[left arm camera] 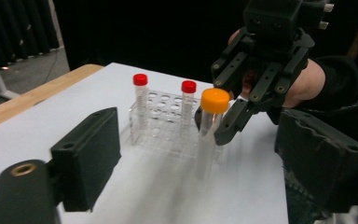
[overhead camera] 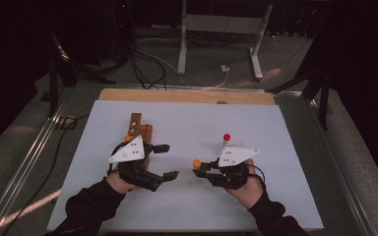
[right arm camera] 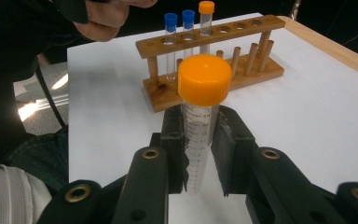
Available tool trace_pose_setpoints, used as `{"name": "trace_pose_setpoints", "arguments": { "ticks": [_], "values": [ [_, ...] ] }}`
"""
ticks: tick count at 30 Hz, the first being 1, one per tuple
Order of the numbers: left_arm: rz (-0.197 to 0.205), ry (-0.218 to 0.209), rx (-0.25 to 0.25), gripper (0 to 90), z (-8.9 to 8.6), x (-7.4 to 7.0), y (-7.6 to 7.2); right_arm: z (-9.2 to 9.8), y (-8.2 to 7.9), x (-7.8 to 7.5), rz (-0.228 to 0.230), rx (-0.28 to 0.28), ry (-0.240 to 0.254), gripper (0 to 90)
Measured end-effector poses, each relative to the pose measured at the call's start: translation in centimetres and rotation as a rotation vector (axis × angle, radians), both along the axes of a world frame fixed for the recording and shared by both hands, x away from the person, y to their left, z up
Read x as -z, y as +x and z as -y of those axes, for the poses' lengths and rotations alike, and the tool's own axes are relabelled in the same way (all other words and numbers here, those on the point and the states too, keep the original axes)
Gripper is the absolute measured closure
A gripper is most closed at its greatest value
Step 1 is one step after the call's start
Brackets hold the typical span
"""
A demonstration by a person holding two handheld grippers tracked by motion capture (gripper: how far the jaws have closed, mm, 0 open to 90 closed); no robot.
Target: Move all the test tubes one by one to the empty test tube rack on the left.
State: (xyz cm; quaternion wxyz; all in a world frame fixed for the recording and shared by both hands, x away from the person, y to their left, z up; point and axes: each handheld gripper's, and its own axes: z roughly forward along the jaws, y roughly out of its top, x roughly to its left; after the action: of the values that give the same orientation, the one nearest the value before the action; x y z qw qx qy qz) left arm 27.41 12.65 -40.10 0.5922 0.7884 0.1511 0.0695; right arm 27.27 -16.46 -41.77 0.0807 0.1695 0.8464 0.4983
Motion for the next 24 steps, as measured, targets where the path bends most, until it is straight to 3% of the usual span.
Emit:
{"name": "trace_pose_setpoints", "arguments": {
  "ticks": [15, 24],
  "values": [
    [0.028, 0.024, 0.050, 37.4, 3.0, 0.3, -0.3, -0.3, -0.2, 0.1, -0.006, -0.011, -0.004, 74.4],
    [0.047, 0.044, 0.039, 51.6, 4.0, 0.7, 0.0, -0.3, -0.2, 0.1, -0.010, -0.014, -0.006, 74.4]
  ]
}}
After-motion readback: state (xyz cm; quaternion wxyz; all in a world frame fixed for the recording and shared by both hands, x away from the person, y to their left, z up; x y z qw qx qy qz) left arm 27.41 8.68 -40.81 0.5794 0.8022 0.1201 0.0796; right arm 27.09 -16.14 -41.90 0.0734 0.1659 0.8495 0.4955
